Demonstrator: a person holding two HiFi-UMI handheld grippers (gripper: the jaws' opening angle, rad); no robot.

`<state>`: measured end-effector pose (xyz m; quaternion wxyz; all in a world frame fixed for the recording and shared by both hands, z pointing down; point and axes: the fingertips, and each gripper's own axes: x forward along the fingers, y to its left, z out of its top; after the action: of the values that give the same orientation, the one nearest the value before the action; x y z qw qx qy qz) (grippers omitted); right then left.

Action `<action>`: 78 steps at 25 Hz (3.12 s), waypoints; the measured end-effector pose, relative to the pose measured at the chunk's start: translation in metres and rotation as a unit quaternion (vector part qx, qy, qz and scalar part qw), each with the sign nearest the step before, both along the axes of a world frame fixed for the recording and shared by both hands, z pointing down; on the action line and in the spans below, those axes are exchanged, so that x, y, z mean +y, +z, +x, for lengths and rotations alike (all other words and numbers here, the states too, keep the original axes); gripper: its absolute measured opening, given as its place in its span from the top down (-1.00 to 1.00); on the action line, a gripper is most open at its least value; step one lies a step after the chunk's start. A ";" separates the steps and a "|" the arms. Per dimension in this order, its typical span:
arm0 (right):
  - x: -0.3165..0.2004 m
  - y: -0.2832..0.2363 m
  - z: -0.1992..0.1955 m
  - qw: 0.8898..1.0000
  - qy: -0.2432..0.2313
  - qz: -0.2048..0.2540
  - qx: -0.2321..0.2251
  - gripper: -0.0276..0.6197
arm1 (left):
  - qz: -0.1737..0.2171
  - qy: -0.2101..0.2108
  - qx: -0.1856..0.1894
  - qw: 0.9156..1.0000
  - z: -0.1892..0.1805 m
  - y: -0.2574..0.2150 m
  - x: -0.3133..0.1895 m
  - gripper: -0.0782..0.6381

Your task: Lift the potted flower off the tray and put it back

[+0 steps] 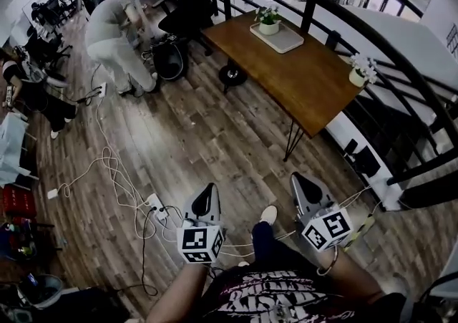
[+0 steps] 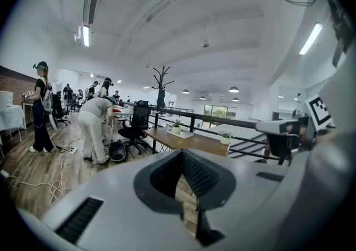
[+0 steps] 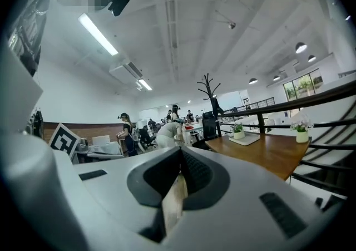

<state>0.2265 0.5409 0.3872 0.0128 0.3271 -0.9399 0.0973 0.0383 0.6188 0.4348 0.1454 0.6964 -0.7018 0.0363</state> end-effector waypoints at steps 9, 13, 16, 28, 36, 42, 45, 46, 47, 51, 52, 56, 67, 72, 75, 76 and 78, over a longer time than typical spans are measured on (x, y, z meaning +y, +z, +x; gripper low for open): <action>-0.150 -0.003 0.030 1.000 0.018 0.003 0.000 0.92 | 0.024 -0.006 -0.016 1.000 -0.010 -0.027 -0.166 0.76; -0.190 -0.007 0.041 1.000 0.024 0.009 -0.005 0.92 | 0.038 -0.007 -0.023 0.999 -0.010 -0.042 -0.208 0.76; -0.211 -0.004 0.047 0.999 0.029 0.002 -0.012 0.92 | 0.043 -0.017 -0.031 0.998 -0.014 -0.048 -0.224 0.76; -0.251 -0.016 0.028 1.000 0.018 -0.006 -0.013 0.92 | 0.039 -0.037 -0.022 0.998 -0.033 -0.057 -0.255 0.76; -0.291 0.005 0.004 0.999 0.032 -0.025 -0.005 0.92 | 0.019 -0.014 -0.021 0.999 -0.052 -0.034 -0.297 0.76; -0.334 0.012 -0.035 0.998 0.047 -0.033 0.007 0.92 | 0.012 0.008 -0.012 1.000 -0.089 -0.021 -0.348 0.76; -0.354 0.013 -0.065 0.998 0.046 -0.036 0.012 0.92 | 0.011 0.018 -0.009 1.000 -0.114 -0.017 -0.376 0.76; -0.360 0.013 -0.076 0.998 0.044 -0.036 0.014 0.92 | 0.013 0.021 -0.011 1.000 -0.121 -0.017 -0.385 0.76; -0.366 0.013 -0.087 0.998 0.042 -0.035 0.016 0.92 | 0.015 0.025 -0.013 0.999 -0.129 -0.018 -0.393 0.76; -0.393 0.010 -0.129 0.998 0.040 -0.037 0.019 0.92 | 0.022 0.039 -0.011 0.999 -0.159 -0.023 -0.426 0.76; -0.399 0.009 -0.138 0.998 0.040 -0.038 0.019 0.92 | 0.022 0.042 -0.010 0.999 -0.167 -0.023 -0.432 0.76; -0.416 0.002 -0.164 0.998 0.043 -0.035 0.017 0.92 | 0.027 0.047 -0.010 0.999 -0.193 -0.023 -0.450 0.76; -0.466 -0.006 -0.191 0.995 0.094 -0.035 0.022 0.92 | 0.048 0.092 0.028 0.994 -0.223 -0.024 -0.527 0.76; -0.486 -0.006 -0.175 0.991 0.129 -0.032 0.028 0.92 | 0.051 0.120 0.033 0.991 -0.211 -0.026 -0.547 0.76; -0.512 -0.010 -0.168 0.990 0.139 -0.015 0.035 0.92 | 0.033 0.133 0.036 0.990 -0.206 -0.019 -0.571 0.76; -0.523 -0.011 -0.165 0.989 0.142 -0.011 0.036 0.92 | 0.028 0.137 0.034 0.990 -0.205 -0.016 -0.581 0.76; -0.545 -0.009 -0.160 0.988 0.151 -0.008 0.033 0.92 | 0.017 0.145 0.032 0.989 -0.200 -0.010 -0.604 0.76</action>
<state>0.0667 -0.0042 0.3784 0.0318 0.4678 -0.8782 0.0943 -0.1615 0.0144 0.4246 0.1486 0.7939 -0.5892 0.0229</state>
